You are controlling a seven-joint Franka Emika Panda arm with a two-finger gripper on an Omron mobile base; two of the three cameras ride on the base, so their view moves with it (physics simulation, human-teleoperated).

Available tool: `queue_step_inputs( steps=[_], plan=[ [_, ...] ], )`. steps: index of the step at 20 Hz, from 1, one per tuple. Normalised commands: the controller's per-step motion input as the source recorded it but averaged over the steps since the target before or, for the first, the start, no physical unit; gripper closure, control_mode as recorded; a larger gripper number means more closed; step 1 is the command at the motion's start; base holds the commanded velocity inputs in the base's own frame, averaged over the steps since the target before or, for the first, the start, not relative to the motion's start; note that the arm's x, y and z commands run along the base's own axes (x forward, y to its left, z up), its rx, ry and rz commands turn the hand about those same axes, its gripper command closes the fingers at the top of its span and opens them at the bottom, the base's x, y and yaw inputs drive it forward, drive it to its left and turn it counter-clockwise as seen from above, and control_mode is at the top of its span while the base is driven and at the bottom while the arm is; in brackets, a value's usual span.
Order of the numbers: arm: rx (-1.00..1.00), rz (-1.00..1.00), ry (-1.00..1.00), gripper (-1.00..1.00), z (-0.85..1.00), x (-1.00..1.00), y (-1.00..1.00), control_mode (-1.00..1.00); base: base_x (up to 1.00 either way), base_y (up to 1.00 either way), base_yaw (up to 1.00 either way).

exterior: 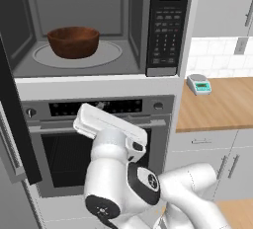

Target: Open the microwave, place the bowl with waffle inside the microwave, then close the microwave door and turn it on.

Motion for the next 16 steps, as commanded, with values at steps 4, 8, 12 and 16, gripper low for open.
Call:
queue_step_inputs(
  steps=[4, 8, 12, 16],
  plan=[
    [-0.17, -0.12, -0.60, -1.00, -0.97, 0.26, 0.00, -1.00, 0.00, 0.00, 0.00],
    [-0.16, -0.11, -0.51, -1.00, -0.89, 0.36, 0.00, -1.00, 0.00, 0.00, 0.00],
    [0.01, -0.05, -0.45, -1.00, -0.22, -0.03, 0.12, -1.00, 0.00, 0.00, 0.00],
    [0.14, -0.03, -0.30, -1.00, 0.13, -0.34, 0.23, -1.00, 0.00, 0.00, 0.00]
  ],
)
